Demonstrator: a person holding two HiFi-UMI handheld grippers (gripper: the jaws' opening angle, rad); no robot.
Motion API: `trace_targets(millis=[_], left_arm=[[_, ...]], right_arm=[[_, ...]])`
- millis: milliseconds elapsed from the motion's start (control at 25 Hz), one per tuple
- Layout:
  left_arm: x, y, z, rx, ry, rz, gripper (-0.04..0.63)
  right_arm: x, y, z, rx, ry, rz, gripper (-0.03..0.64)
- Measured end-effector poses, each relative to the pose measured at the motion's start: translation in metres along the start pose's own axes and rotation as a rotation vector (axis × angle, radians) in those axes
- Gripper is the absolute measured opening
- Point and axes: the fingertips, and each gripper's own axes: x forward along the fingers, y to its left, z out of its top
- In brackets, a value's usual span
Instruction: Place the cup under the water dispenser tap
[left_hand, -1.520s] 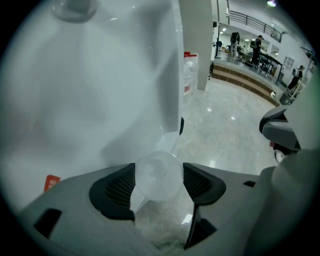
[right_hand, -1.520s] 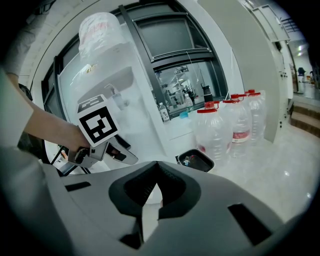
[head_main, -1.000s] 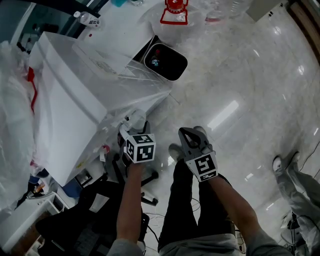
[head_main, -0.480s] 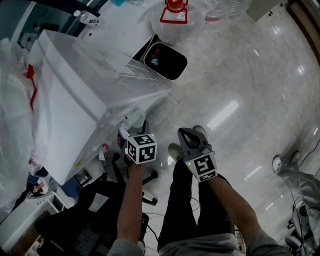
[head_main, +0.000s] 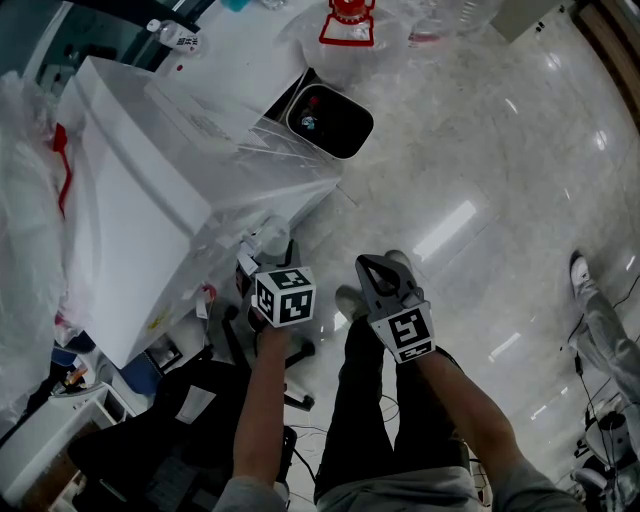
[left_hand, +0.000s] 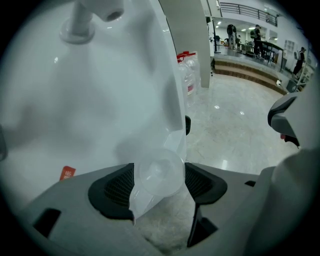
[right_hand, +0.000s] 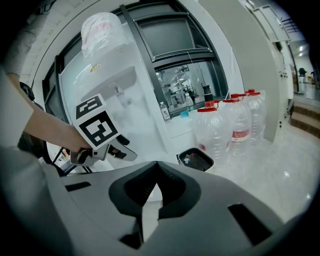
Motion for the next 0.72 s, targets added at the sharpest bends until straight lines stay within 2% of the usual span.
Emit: trace_targets(millis=[280, 720], left_arm=[[0.0, 0.007, 0.014, -0.081, -0.05, 0.054, 0.314], [-0.003, 0.003, 0.002, -0.057, -0.033, 0.047, 0.314]], right_arm=[[-0.004, -0.001, -0.004, 0.0, 0.004, -0.003, 0.011], [-0.007, 0.001, -0.007, 0.004, 0.004, -0.003, 0.011]])
